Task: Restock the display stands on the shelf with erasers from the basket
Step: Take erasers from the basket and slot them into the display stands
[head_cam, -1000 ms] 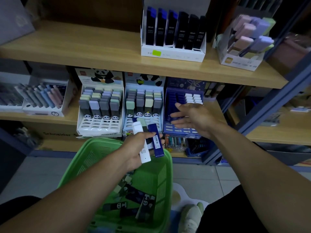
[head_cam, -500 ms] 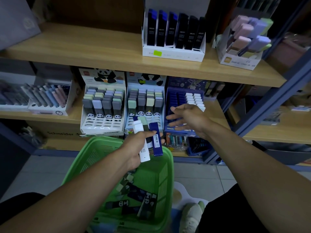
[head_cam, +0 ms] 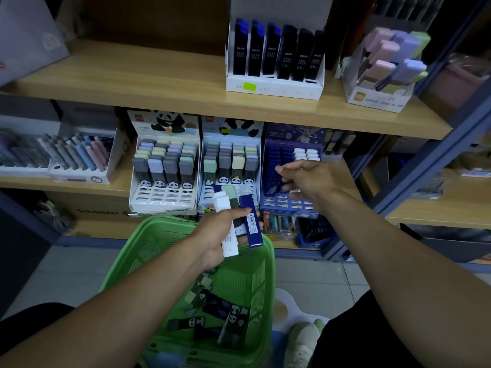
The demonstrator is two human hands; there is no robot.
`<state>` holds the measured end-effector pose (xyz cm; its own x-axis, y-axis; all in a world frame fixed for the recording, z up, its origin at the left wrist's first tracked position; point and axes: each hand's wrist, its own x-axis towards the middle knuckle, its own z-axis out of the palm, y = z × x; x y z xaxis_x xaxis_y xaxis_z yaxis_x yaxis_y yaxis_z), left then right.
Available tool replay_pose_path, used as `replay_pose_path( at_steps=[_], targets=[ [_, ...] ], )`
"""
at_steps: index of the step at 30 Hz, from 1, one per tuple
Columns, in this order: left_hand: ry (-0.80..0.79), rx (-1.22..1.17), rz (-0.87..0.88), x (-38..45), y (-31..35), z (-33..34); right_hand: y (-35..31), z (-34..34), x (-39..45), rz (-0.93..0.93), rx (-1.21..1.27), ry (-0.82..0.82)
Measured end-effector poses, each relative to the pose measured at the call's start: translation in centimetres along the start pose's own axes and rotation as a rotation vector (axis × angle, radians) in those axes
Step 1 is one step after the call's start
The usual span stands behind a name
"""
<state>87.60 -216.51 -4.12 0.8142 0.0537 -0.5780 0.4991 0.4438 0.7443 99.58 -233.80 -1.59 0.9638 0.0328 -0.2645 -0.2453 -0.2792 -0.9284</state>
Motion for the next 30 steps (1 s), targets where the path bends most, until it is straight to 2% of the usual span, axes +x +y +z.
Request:
replay_pose_path(
  at_steps=[7, 12, 14, 17, 20, 30],
  targets=[
    [-0.01, -0.02, 0.013, -0.4, 0.1, 0.5, 0.2, 0.6, 0.2, -0.011, -0.048, 0.024],
    [-0.016, -0.019, 0.027, -0.2, 0.1, 0.2, -0.4, 0.5, -0.9, -0.251, -0.117, 0.115],
    [-0.023, -0.029, 0.035, -0.2, 0.2, 0.1, -0.9, 0.6, -1.9, -0.248, -0.165, -0.013],
    [-0.043, -0.028, 0.051, -0.1, 0.3, 0.1, -1.0, 1.4, -3.6, -0.084, -0.307, -0.327],
    [-0.052, -0.01, 0.059, -0.1, 0.1, 0.3, -0.2, 2.1, -3.8, -0.008, -0.367, -0.441],
    [-0.008, -0.06, 0.022, 0.4, -0.1, -0.3, -1.1, -0.2, -2.5, -0.033, -0.249, -0.294]
  ],
)
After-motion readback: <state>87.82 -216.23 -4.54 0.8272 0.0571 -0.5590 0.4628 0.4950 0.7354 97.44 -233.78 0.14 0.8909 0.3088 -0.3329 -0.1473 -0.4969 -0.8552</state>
